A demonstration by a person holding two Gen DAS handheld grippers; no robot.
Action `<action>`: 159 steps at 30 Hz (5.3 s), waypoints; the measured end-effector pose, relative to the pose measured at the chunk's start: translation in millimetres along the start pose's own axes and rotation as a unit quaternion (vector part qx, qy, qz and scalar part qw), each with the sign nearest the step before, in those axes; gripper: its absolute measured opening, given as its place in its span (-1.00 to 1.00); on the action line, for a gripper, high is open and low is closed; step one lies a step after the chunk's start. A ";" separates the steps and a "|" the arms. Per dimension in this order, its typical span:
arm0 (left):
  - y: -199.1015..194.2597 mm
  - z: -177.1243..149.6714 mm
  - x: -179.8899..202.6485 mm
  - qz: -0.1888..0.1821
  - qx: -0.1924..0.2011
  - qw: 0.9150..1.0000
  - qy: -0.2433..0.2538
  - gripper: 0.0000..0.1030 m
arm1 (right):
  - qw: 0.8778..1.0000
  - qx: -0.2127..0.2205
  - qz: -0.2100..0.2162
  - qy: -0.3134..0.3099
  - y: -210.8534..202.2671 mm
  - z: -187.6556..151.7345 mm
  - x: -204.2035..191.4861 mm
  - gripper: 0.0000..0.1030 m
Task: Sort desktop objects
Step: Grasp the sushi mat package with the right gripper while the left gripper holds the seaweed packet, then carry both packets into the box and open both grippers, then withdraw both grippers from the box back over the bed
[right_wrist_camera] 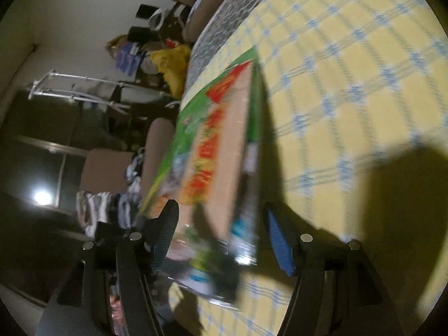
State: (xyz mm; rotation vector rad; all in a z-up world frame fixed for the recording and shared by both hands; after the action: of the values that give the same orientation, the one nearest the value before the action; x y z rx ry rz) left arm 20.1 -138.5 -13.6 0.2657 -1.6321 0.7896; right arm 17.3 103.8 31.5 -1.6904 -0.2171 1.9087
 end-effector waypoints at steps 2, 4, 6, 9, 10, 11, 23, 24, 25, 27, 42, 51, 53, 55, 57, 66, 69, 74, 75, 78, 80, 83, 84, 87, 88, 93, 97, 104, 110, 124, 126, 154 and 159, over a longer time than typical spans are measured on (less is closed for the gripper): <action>-0.9 -1.3 -2.5 0.010 -0.003 1.000 0.004 -0.95 | 1.000 -0.003 -0.009 -0.008 2.7 2.6 -2.3 -0.22; -3.3 -3.5 -2.0 0.021 0.002 1.000 0.014 -0.97 | 1.000 -0.002 -0.011 -0.026 2.5 3.9 -8.1 -0.56; -8.4 -6.4 1.4 0.036 0.005 0.999 0.030 -0.97 | 0.998 0.002 -0.026 -0.055 -1.9 4.4 -17.3 -0.59; -7.2 -13.5 11.5 0.055 0.000 0.997 0.061 -0.95 | 0.993 0.005 -0.057 -0.103 -8.2 4.9 -34.1 -0.60; -6.4 -16.6 17.4 0.060 0.000 0.996 0.072 -0.95 | 0.992 0.007 -0.060 -0.111 -10.6 5.0 -38.9 -0.60; -5.3 -18.5 22.8 0.062 0.000 0.995 0.081 -0.93 | 0.991 0.012 -0.061 -0.118 -16.2 6.7 -43.3 -0.60; 8.5 -48.8 116.3 0.029 -0.018 0.984 0.177 -0.89 | 0.974 0.069 -0.080 -0.200 -95.2 23.5 -97.0 -0.60; 10.0 -52.8 123.8 0.025 -0.019 0.982 0.184 -0.88 | 0.973 0.074 -0.081 -0.203 -104.3 25.5 -98.4 -0.60; 13.4 -57.6 134.3 0.021 -0.021 0.981 0.193 -0.88 | 0.972 0.082 -0.081 -0.207 -117.5 28.1 -101.5 -0.60; 21.6 -66.8 154.2 0.010 -0.027 0.978 0.208 -0.88 | 0.969 0.096 -0.082 -0.212 -140.8 33.2 -105.5 -0.60; 141.9 -140.2 284.6 -0.046 -0.094 0.951 0.289 -0.87 | 0.951 0.201 -0.116 -0.204 -319.8 71.7 -81.7 -0.60; 223.6 -190.7 328.9 -0.051 -0.137 0.931 0.334 -0.84 | 0.940 0.254 -0.141 -0.177 -405.8 89.8 -33.7 -0.60; 243.2 -203.6 333.7 -0.050 -0.148 0.927 0.341 -0.83 | 0.939 0.263 -0.148 -0.168 -421.3 94.4 -18.2 -0.60; 259.4 -215.0 336.2 -0.048 -0.159 0.925 0.342 -0.83 | 0.938 0.267 -0.154 -0.159 -433.0 98.6 -4.1 -0.60; 274.9 -224.3 336.1 -0.045 -0.173 0.922 0.343 -0.82 | 0.937 0.268 -0.164 -0.151 -442.5 101.8 11.7 -0.60; 320.2 -247.4 330.1 -0.011 -0.207 0.912 0.355 -0.81 | 0.937 0.281 -0.172 -0.114 -459.3 118.2 66.6 -0.61; 330.6 -250.4 323.8 -0.002 -0.212 0.910 0.355 -0.81 | 0.937 0.280 -0.179 -0.108 -458.6 124.6 76.9 -0.62; 341.6 -248.2 313.8 0.018 -0.212 0.911 0.352 -0.81 | 0.934 0.269 -0.205 -0.112 -447.7 137.4 86.1 -0.63; 345.9 -247.3 314.0 0.025 -0.211 0.911 0.352 -0.81 | 0.933 0.266 -0.212 -0.113 -444.5 140.5 87.3 -0.63; 354.6 -242.4 309.1 0.050 -0.206 0.910 0.357 -0.81 | 0.928 0.259 -0.238 -0.121 -435.4 147.9 88.1 -0.63; 359.3 -243.2 309.6 0.064 -0.200 0.903 0.375 -0.81 | 0.923 0.254 -0.259 -0.128 -429.5 153.4 88.6 -0.63; 363.7 -246.7 308.4 0.086 -0.197 0.891 0.399 -0.81 | 0.915 0.241 -0.294 -0.137 -420.6 158.8 90.1 -0.62; 364.8 -248.2 308.1 0.092 -0.197 0.888 0.405 -0.81 | 0.911 0.237 -0.308 -0.141 -417.6 159.0 89.7 -0.62; 363.3 -254.8 306.4 0.115 -0.195 0.876 0.425 -0.77 | 0.897 0.224 -0.348 -0.154 -411.6 157.9 86.2 -0.53; 362.4 -256.3 306.5 0.118 -0.195 0.875 0.428 -0.69 | 0.893 0.221 -0.358 -0.158 -410.8 158.2 85.3 -0.49; 340.7 -273.5 319.1 0.102 -0.204 0.874 0.430 0.16 | 0.882 0.218 -0.388 -0.157 -415.8 154.3 84.7 -0.44; 319.0 -284.1 327.1 0.100 -0.205 0.868 0.441 0.26 | 0.881 0.236 -0.384 -0.143 -430.5 144.8 77.2 -0.43; 277.6 -282.4 326.8 0.108 -0.183 0.874 0.438 0.48 | 0.870 0.248 -0.394 -0.161 -439.9 119.7 40.8 -0.12; 240.3 -269.2 332.4 0.109 -0.152 0.885 0.427 0.74 | 0.860 0.231 -0.414 -0.187 -420.2 99.3 14.2 0.18; 192.2 -268.7 338.2 0.146 -0.102 0.869 0.462 1.00 | 0.838 0.224 -0.441 -0.230 -380.2 53.9 -25.3 0.68; 186.4 -270.4 338.0 0.154 -0.094 0.865 0.469 1.00 | 0.838 0.230 -0.438 -0.232 -378.2 47.5 -32.2 0.76; 89.0 -242.0 279.3 0.233 -0.028 0.854 0.464 1.00 | 0.849 0.209 -0.410 -0.259 -292.4 -23.4 -75.9 0.99; 73.2 -225.9 261.4 0.266 -0.008 0.846 0.463 1.00 | 0.861 0.200 -0.394 -0.253 -262.8 -28.0 -76.5 0.99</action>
State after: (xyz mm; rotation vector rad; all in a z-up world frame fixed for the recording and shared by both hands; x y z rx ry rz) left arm 93.5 122.7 212.4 -0.5535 -0.7617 1.0884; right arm 127.5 273.6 217.9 -0.6262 -0.5692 1.5505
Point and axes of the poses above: each gripper's, at about its wrist camera, not at the fingertips, and y roughly the way its jaws point, x to its right, z to its top, the point moved 2 cm from there along y, roughly the way its jaws point, and after that the axes turned 1 degree about -y, right-handed, at the moved point
